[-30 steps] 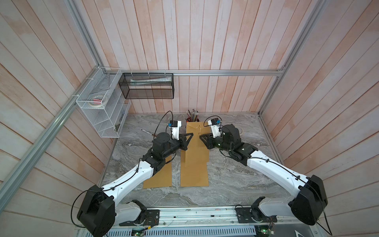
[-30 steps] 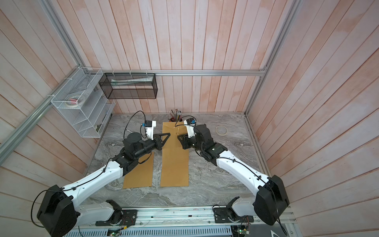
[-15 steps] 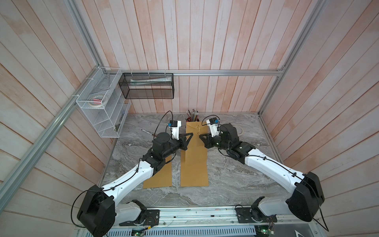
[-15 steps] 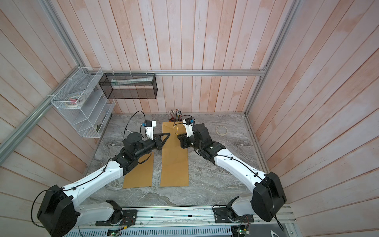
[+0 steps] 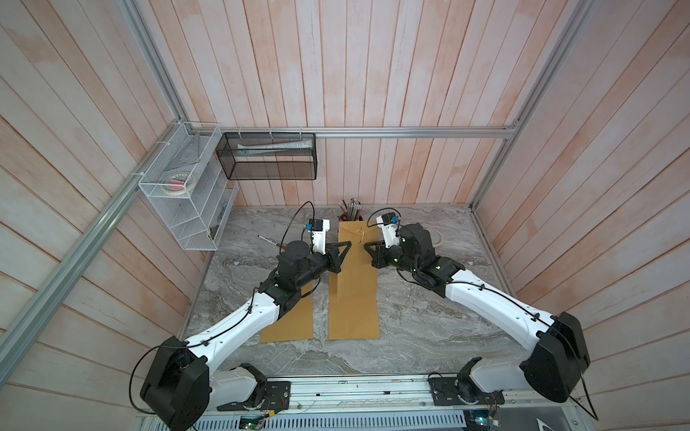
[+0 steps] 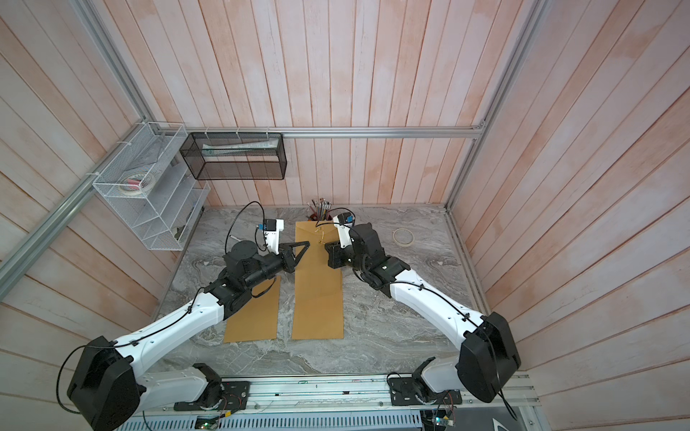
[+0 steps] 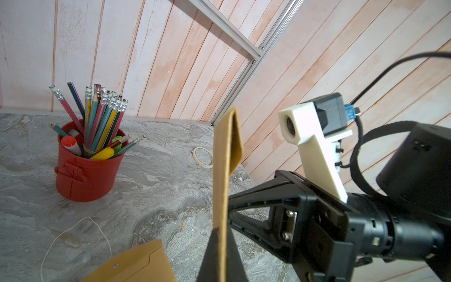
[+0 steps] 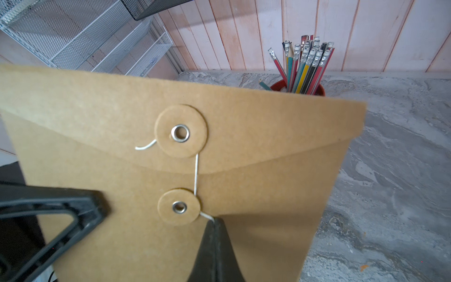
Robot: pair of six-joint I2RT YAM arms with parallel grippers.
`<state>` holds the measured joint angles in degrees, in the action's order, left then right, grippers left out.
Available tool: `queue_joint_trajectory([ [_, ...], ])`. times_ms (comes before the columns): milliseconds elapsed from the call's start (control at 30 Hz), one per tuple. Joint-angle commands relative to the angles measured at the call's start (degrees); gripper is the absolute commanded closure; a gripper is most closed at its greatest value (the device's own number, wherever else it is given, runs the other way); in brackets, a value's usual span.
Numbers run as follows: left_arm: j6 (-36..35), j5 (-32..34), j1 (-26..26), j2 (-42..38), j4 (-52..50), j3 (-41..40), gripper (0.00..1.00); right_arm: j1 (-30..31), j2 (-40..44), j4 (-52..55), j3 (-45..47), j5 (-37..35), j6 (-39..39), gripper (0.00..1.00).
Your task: Open the file bag
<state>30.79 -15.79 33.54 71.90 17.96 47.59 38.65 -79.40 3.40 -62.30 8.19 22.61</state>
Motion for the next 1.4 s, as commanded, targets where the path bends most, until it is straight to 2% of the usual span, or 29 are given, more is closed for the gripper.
queue_joint_trajectory([
  [0, -0.7, -0.1, 0.3, -1.1, 1.8, 0.1, 1.0, 0.4, 1.0, 1.5, -2.2, -2.6, -0.6, 1.0],
  [1367, 1.1, -1.3, 0.3, -0.1, 4.2, -1.6, 1.0, 1.9, -1.6, 1.1, -9.1, 3.1, -3.5, 1.0],
])
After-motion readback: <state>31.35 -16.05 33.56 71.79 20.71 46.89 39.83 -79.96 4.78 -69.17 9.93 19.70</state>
